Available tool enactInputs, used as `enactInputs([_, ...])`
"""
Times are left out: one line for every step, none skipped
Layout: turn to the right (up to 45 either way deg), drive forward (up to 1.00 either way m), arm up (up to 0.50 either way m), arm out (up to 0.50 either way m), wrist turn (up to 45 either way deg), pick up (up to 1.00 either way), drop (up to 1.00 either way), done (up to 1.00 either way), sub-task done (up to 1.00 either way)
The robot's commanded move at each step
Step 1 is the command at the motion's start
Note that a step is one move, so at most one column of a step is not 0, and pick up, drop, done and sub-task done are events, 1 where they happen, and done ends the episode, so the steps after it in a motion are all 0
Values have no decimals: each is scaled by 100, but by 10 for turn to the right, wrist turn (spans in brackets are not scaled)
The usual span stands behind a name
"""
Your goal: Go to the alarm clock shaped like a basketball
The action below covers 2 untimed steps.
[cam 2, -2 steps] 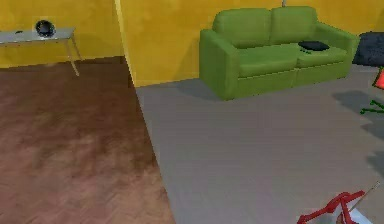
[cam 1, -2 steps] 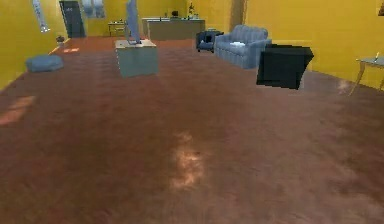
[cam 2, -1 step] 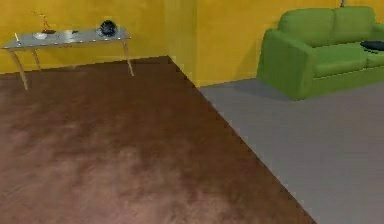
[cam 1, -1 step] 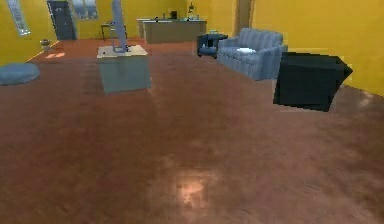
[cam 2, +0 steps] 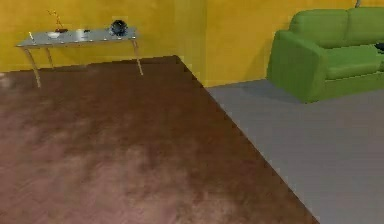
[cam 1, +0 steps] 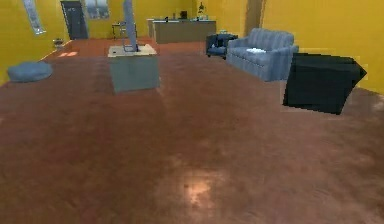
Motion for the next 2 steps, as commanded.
enactInputs([0, 100, 0, 0, 0, 0, 0, 0, 0])
enactInputs([0, 100, 0, 0, 0, 0, 0, 0, 0])
